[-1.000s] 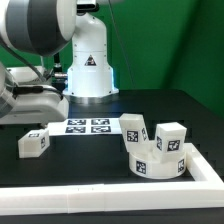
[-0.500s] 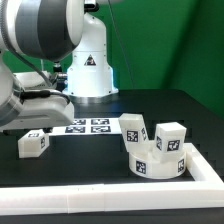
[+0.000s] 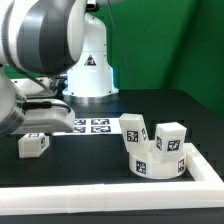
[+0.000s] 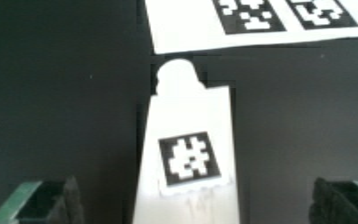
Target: Assemble stool
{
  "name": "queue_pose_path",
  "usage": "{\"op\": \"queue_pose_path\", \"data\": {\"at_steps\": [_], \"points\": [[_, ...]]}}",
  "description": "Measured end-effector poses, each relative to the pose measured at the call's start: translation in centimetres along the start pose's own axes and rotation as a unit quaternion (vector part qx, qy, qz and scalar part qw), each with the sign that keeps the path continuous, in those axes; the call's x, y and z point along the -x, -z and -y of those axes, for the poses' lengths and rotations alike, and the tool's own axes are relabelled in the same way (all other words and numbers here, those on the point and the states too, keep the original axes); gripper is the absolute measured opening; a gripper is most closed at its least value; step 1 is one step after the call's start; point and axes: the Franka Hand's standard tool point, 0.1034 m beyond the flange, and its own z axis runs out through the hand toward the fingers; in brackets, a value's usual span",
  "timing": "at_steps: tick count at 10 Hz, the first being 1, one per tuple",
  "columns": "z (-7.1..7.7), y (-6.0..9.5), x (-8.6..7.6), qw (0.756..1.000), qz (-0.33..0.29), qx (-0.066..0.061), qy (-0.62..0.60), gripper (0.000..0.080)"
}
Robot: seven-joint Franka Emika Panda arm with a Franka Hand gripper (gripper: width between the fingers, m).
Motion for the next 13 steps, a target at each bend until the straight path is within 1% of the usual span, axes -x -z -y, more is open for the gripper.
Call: {"op": "queue_pose_path", "data": {"at_steps": [2,5,9,11,13], "points": [[-0.1,-0.3,-0.3,1.000,-0.002,0.002,-0.001,0.0649],[-0.4,-1.8,-0.9,1.000,0.010,0.003,-0.012,0.0649],[-0.6,-3.2,-1.3,1.000,0.010,0.003,-0.013,0.0649],[-0.7,-3.3,-1.5,1.000,0.005,0.005,-0.013,0.0649],[-0.6,-3.4,-1.6,1.000,0.004,0.005,-0.012,0.0374]]}}
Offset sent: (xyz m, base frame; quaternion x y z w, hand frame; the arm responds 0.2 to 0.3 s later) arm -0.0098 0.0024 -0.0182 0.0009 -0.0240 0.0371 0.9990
